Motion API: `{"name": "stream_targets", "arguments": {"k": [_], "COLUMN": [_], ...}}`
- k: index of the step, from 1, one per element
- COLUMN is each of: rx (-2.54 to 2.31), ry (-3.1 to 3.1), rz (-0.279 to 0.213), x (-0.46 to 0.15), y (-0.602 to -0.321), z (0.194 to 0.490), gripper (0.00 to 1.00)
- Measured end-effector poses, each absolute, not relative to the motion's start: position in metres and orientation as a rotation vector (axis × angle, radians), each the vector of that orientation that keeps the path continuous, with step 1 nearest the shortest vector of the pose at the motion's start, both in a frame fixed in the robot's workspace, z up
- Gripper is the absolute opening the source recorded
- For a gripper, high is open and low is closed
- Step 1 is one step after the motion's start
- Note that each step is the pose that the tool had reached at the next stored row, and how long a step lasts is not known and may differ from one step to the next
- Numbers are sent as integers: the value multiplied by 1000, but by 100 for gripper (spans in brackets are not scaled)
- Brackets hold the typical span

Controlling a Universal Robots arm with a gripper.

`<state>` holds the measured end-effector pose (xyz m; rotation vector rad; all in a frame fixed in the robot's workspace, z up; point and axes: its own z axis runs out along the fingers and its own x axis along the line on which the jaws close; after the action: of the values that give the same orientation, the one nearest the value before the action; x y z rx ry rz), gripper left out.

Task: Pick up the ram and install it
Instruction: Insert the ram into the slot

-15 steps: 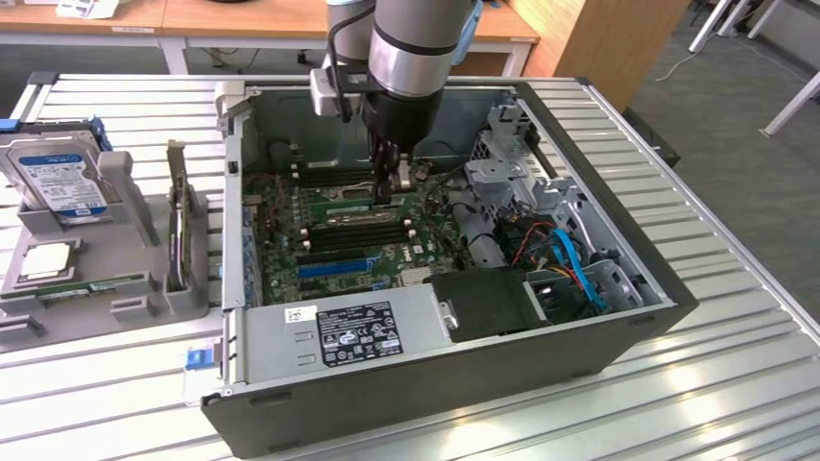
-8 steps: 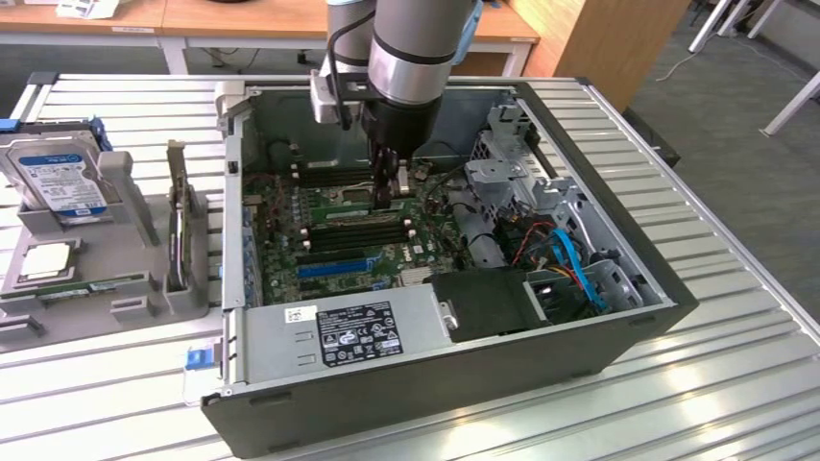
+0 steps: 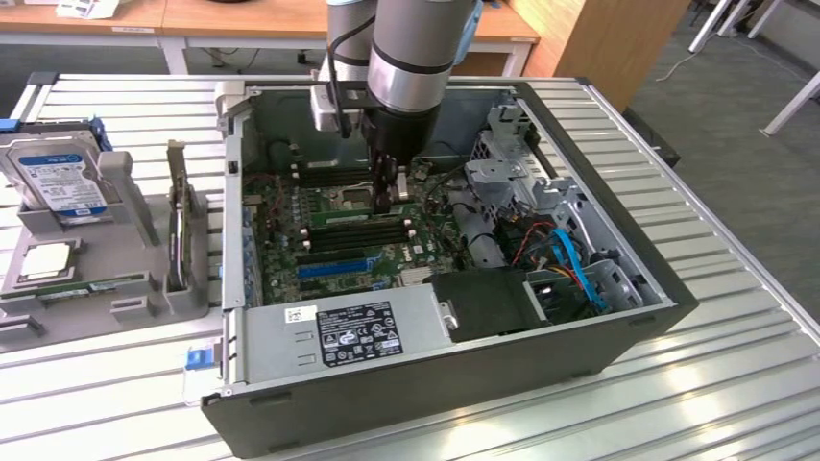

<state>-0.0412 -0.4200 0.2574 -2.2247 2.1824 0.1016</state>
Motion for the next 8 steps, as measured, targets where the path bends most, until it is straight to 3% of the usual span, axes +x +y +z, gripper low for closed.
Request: {"name": "stream_targets", "arguments": {"k": [8], "rx": [-2225], "ry": [2182], "rz": [101], "x": [-41], "y": [-420], "z": [250], "gripper": [11]}}
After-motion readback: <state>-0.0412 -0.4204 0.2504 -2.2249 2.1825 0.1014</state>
